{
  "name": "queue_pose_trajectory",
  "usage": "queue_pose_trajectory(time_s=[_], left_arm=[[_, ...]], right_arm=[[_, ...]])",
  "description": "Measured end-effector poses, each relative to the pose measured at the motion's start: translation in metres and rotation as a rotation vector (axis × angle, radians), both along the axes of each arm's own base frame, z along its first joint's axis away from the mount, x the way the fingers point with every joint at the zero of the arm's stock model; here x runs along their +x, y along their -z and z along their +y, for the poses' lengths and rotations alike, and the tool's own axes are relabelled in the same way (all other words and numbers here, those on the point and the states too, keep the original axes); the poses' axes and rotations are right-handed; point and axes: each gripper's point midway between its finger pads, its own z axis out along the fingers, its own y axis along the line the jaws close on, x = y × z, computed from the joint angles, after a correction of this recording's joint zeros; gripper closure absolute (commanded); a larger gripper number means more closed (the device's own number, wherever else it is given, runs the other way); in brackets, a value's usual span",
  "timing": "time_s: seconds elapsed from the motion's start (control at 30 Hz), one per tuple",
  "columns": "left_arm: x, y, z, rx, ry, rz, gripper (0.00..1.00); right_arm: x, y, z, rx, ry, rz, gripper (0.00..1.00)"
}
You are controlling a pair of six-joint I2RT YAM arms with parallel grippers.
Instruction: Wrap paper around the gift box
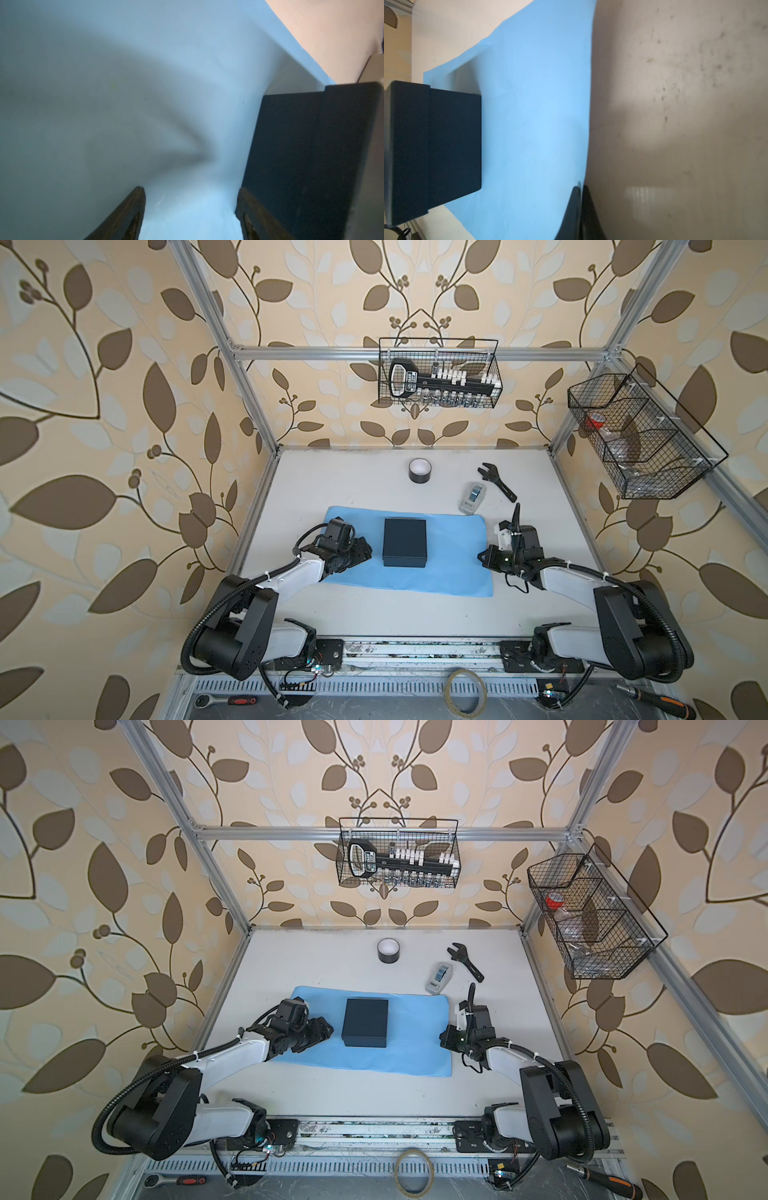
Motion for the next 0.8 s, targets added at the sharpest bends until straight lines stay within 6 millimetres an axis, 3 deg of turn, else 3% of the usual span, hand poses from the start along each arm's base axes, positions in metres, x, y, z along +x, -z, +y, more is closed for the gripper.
queue_pose_trajectory(time_s=[0.27,0.4,0.6,0.8], left_arm=[[-0.033,-0.001,-0.019,-0.048,0.084,-0.018,0.26],[-0.038,-0.002,-0.023,-0.056,0.099,-0.009,0.21],[-0.035,-0.016,-0.021,-0.024,0.097,0.013,0.15],[-0.015,-0.064,-0.037,-0.102,0.120,-0.097,0.13]], right_arm=[[0.005,-0.002,-0.012,-0.075,0.027,0.003,0.99],[0.006,-0.006,-0.019,-0.110,0.046,-0.009,0.96],[0.005,-0.012,-0.028,-0.145,0.081,-0.022,0.66],[0.011,-0.056,-0.033,-0.171,0.120,-0.175,0.35]])
